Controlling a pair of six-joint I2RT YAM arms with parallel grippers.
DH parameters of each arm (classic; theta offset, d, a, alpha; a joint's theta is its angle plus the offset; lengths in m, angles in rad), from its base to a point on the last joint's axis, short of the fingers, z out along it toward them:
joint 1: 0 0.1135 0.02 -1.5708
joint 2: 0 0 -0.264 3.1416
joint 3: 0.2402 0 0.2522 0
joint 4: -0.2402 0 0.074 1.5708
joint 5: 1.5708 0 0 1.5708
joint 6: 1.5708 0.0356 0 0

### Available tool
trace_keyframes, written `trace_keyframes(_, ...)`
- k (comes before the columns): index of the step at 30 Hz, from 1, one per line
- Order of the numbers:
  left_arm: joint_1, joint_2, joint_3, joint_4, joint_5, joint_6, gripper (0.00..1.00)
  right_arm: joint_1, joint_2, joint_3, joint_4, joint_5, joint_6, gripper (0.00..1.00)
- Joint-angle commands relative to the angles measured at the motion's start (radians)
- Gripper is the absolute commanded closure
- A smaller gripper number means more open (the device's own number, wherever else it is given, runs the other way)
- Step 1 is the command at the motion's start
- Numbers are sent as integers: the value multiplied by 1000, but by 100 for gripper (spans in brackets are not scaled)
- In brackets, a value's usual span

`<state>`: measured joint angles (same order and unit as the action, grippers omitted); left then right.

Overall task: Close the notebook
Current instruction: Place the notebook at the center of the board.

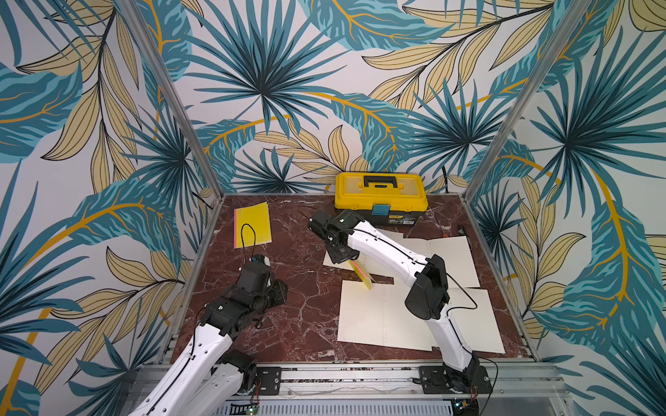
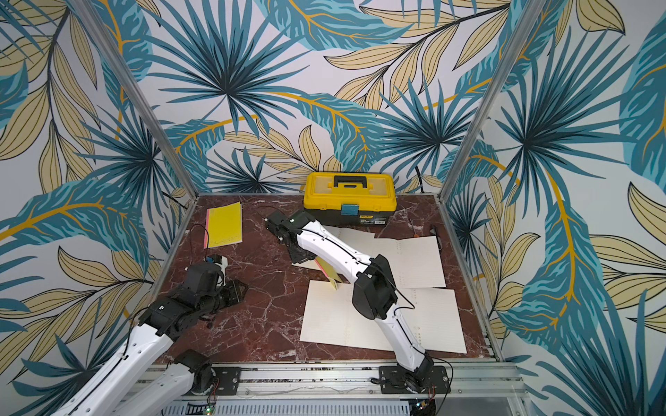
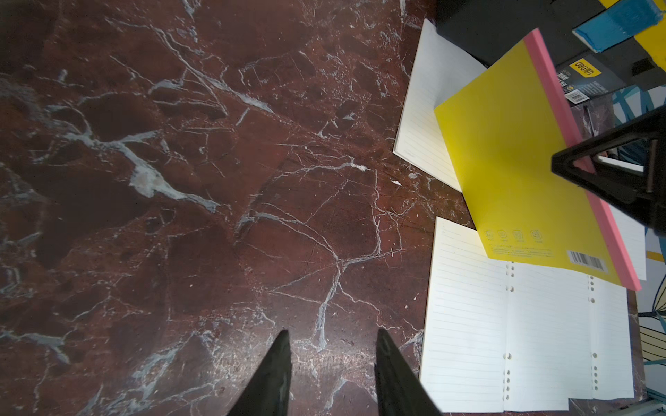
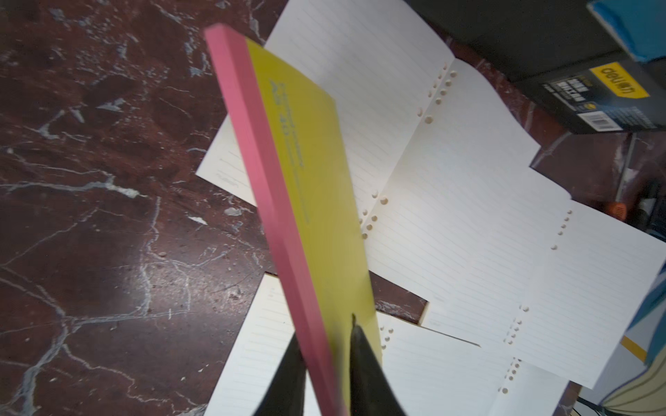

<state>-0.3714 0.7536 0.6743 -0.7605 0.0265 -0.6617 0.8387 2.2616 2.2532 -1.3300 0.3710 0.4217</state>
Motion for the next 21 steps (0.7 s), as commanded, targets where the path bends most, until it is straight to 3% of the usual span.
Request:
trace_keyframes(1, 8, -7, 1, 1, 6, 8, 60, 5, -23, -43, 77, -130, 0, 68)
trace_keyframes(6, 8, 3, -3, 11, 13, 8, 59, 7, -60, -77, 125, -201, 4, 63)
trace_keyframes(12, 7, 26, -2, 27, 29, 9, 59, 6, -155, -180, 228, -299, -3, 48)
trace_keyframes(21, 8, 78, -4, 76, 80, 2, 56, -16, -259, -295, 277, -322, -12, 44)
